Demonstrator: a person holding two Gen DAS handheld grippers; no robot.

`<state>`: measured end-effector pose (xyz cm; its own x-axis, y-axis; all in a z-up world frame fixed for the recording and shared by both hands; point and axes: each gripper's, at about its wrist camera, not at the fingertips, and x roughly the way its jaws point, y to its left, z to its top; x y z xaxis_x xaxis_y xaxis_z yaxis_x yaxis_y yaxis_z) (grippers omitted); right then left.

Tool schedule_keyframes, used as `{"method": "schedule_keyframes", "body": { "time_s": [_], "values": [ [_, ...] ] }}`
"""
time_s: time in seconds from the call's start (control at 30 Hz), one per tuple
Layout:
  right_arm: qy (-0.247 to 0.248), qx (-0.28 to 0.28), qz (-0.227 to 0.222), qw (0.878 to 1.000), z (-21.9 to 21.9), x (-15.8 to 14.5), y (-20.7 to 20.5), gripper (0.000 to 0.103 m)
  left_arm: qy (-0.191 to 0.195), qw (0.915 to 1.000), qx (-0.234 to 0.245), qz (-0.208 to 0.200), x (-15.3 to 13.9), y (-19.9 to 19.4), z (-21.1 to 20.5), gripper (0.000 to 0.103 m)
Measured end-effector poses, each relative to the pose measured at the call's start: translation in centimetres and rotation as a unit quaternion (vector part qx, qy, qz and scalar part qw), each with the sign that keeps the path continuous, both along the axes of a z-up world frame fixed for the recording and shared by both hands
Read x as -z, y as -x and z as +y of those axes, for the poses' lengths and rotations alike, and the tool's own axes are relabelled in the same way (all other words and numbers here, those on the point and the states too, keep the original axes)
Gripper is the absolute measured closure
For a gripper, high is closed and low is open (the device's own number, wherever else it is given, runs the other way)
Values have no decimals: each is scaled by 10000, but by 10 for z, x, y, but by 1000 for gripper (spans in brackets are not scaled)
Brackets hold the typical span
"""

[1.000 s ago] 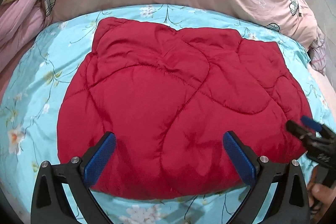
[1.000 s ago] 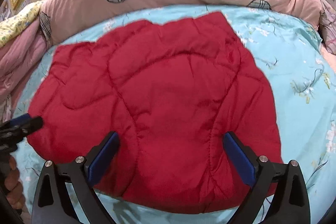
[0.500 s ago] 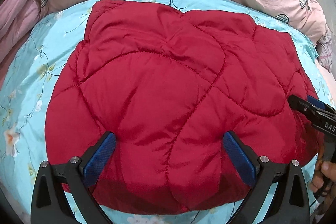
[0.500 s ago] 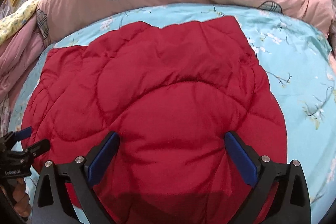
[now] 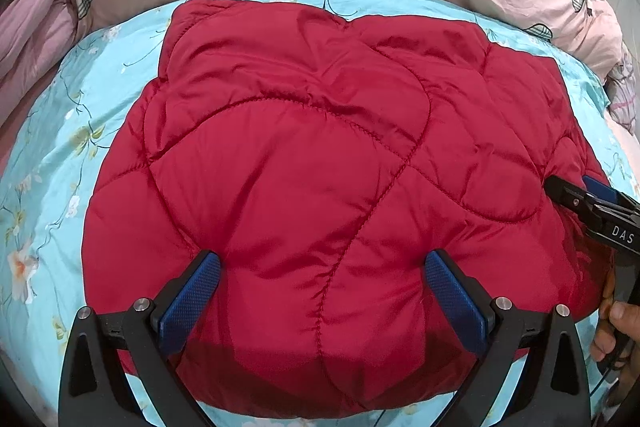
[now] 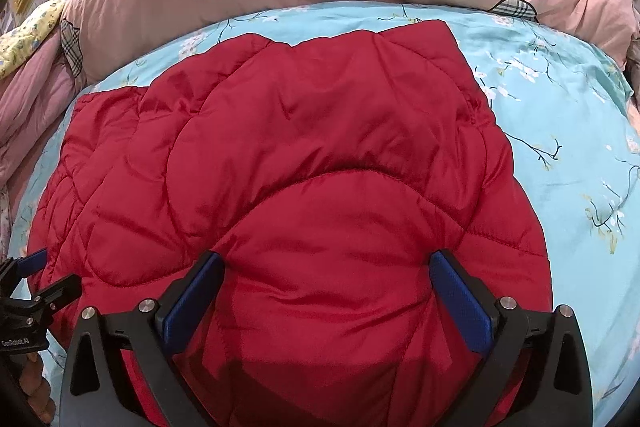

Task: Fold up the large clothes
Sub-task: 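Press and smooth the folded red coat flat with both open grippers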

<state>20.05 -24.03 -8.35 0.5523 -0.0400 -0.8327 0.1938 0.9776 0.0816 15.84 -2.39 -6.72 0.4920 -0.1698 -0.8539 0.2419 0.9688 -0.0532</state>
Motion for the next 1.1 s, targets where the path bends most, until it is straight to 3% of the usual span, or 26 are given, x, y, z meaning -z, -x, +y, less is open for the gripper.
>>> {"method": "schedule_keyframes", "body": {
  "time_s": [0.23,0.37,0.63,0.9,1.1],
  "values": [
    [14,-13,0,10000,1,0,2,0,202,9990,-332,-228,-24,-7,21,1],
    [8,-23,7,10000,0,-1,1,0,313,9988,-356,101,-6,-25,31,0],
    [-103,17,-420,9991,10,-31,40,3,251,9993,-287,26,-2,-23,27,0],
    [-21,-62,-50,10000,15,0,35,0,274,9991,-314,-13,2,-18,31,0],
    [23,-23,-1,10000,17,5,26,0,513,9981,-333,-110,-20,-4,31,1]
  ]
}}
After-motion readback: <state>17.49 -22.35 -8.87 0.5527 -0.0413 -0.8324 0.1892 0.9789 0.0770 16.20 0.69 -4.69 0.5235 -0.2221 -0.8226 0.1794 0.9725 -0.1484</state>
